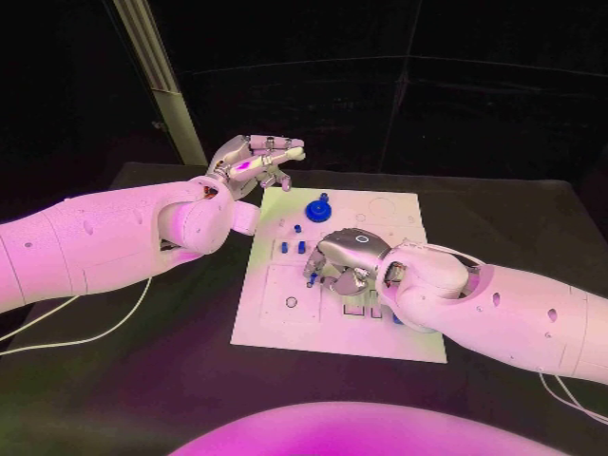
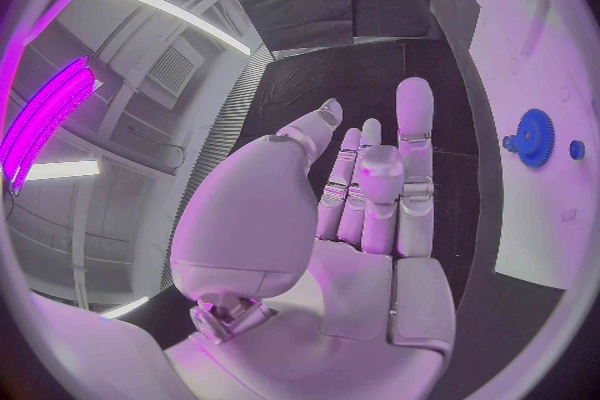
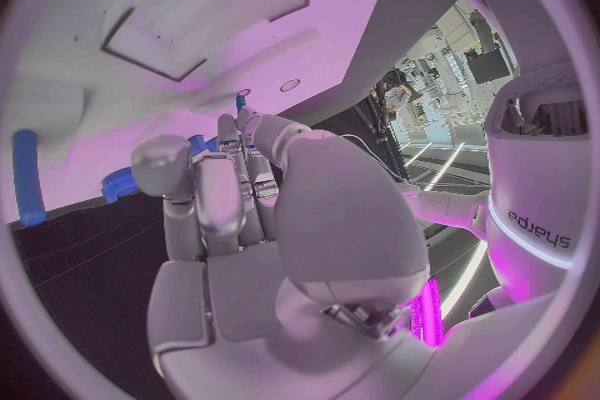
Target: Assemble the parts on the task board
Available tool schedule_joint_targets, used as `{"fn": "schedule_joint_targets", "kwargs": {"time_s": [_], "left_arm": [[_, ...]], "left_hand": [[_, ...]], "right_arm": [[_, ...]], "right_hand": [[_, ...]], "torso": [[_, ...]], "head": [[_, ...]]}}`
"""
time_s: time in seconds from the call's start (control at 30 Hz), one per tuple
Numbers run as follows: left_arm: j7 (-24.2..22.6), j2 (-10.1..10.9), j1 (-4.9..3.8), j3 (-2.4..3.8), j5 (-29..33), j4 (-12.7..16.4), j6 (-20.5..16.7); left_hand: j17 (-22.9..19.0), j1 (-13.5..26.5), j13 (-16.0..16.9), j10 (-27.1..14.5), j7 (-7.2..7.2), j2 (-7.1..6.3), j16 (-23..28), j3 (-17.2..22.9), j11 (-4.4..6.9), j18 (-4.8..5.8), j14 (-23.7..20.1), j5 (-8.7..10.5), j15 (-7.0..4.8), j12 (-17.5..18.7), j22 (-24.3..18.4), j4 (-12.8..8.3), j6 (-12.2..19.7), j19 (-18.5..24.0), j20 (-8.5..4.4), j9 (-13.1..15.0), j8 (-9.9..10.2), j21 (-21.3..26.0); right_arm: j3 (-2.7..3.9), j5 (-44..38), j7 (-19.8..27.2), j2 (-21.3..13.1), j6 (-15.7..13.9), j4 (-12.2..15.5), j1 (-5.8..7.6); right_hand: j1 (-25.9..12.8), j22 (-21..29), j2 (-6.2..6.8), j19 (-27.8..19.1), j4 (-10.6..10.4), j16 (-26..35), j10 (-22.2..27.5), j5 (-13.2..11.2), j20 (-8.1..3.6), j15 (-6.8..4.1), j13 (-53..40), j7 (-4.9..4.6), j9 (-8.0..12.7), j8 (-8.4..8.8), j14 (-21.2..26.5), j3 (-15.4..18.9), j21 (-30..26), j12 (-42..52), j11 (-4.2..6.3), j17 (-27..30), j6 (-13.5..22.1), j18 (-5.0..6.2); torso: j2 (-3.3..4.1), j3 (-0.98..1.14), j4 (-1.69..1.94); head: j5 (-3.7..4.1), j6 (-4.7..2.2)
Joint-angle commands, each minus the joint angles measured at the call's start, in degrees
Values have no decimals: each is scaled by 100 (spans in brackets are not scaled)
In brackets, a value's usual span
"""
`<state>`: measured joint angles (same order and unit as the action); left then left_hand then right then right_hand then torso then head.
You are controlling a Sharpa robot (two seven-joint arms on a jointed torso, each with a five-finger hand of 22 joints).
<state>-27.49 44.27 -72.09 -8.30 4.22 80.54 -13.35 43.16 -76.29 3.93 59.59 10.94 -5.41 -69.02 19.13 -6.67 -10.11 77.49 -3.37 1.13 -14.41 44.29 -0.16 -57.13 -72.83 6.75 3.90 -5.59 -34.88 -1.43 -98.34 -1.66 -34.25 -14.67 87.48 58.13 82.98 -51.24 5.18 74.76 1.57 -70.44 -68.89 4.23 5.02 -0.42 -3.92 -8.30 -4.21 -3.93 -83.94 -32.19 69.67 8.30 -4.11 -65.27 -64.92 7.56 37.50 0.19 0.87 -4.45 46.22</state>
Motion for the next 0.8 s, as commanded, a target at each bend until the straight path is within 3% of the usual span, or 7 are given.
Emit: {"fn": "schedule_joint_targets", "kwargs": {"time_s": [0.03, 0.8], "left_arm": [[-2, -1, -11, 4, 14, 8, 66], [32, 9, -11, 4, 14, -6, 89]], "left_hand": [[18, -33, -6, -49, 10, 15, -45, -13, -9, -20, 37, -25, 26, -38, 21, -27, 54, -32, 13, -7, -26, -27], [33, -34, -6, -54, 11, 15, -56, -14, -10, -19, 44, -25, 27, -41, 27, -26, 59, -39, 14, -7, -29, -35]], "right_arm": [[1, -143, -7, 17, 35, -4, -3], [2, -252, 22, 123, 68, -86, -38]], "right_hand": [[-55, -3, -12, 4, 4, -31, 2, 24, 2, -26, -5, -29, -4, 8, -176, -34, 39, -28, -27, -9, -7, -46], [-59, -13, -14, 5, 14, -42, 11, 27, 4, -24, -4, -30, -2, 12, -178, -45, 45, -33, -29, -21, 1, -47]], "torso": [[4, 2, 1], [5, -1, -4]], "head": [[-3, 10], [-4, 28]]}}
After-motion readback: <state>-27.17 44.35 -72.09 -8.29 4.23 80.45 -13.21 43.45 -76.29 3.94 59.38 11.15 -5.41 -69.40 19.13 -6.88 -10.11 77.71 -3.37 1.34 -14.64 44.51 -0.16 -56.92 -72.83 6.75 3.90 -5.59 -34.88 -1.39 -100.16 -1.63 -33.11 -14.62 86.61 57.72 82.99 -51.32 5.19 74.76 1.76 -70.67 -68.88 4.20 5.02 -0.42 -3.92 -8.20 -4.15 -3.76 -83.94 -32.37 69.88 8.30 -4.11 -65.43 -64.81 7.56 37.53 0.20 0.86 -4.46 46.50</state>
